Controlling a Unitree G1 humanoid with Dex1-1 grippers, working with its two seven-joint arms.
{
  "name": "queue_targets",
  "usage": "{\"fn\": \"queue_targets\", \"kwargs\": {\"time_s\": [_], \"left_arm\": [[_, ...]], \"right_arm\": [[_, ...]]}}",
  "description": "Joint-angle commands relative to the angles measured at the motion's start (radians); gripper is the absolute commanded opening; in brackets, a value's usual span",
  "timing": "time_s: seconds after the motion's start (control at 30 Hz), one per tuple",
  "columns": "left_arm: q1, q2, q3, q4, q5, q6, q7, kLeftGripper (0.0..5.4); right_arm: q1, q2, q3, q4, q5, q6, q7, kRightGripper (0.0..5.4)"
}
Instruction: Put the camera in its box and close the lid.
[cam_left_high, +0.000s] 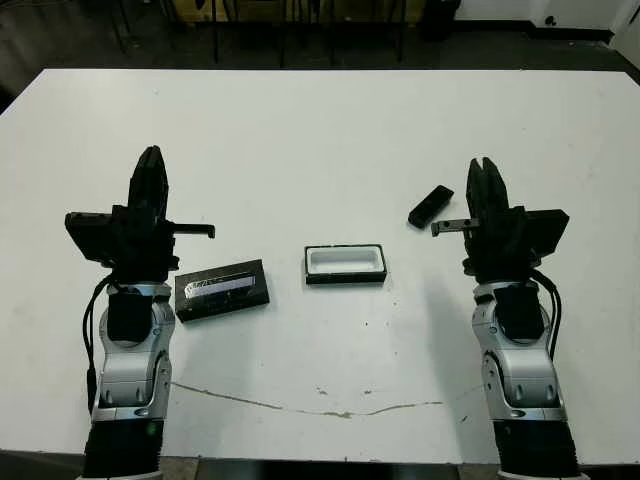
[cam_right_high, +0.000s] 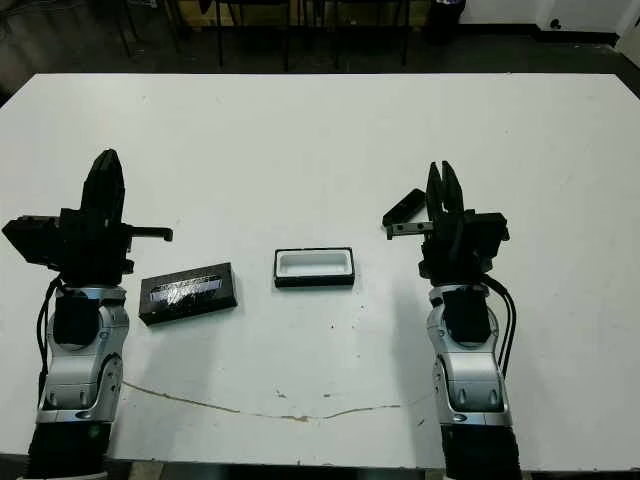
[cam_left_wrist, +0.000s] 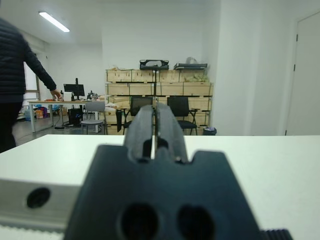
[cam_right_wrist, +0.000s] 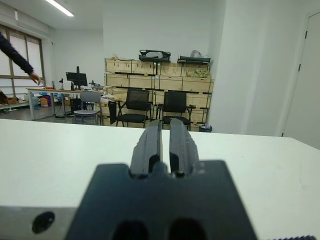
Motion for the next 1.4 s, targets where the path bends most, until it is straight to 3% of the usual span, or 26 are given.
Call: {"fn": "queue_targets", "kwargs": {"time_s": [0.03,0.43,0.6,0.7,0.83,0.97,1.1,1.2,1.4], "left_arm": [[0.029,0.000,-0.005,0.005,0.004,0.003,0.000,0.00],[0.026,0.001,-0.013,0.025,0.006,-0.011,0.000,0.00],[0.035,0.000,-0.020,0.022,0.003,-0.013,-0.002,0.00],[0.038,-0.001,-0.023,0.023,-0.001,-0.015,-0.004,0.00],[0.044,0.000,-0.026,0.020,0.001,-0.020,-0.005,0.00],[0.051,0.001,-0.025,0.020,-0.010,-0.028,-0.011,0.00],[0.061,-0.001,-0.024,0.013,-0.009,-0.022,-0.007,0.00],[0.064,0.000,-0.024,0.009,-0.013,-0.013,-0.010,0.00],[0.058,0.002,-0.025,0.029,-0.019,-0.032,-0.021,0.00]], "right_arm": [[0.023,-0.004,0.000,0.010,0.007,-0.003,0.008,0.01],[-0.003,-0.026,-0.010,0.013,0.012,0.032,0.023,0.01],[-0.127,-0.161,-0.058,0.042,-0.025,0.072,0.067,0.01],[-0.279,-0.248,-0.079,0.154,-0.036,0.108,0.089,0.01],[-0.503,-0.357,-0.043,0.343,-0.110,0.167,0.128,0.01],[-0.705,-0.430,0.034,0.609,-0.211,0.109,0.153,0.01],[-0.856,-0.449,0.089,0.880,-0.245,0.047,0.221,0.01],[-0.944,-0.441,0.132,1.041,-0.269,0.061,0.289,0.01],[-1.016,-0.411,0.194,1.223,-0.303,0.035,0.358,0.01]]}}
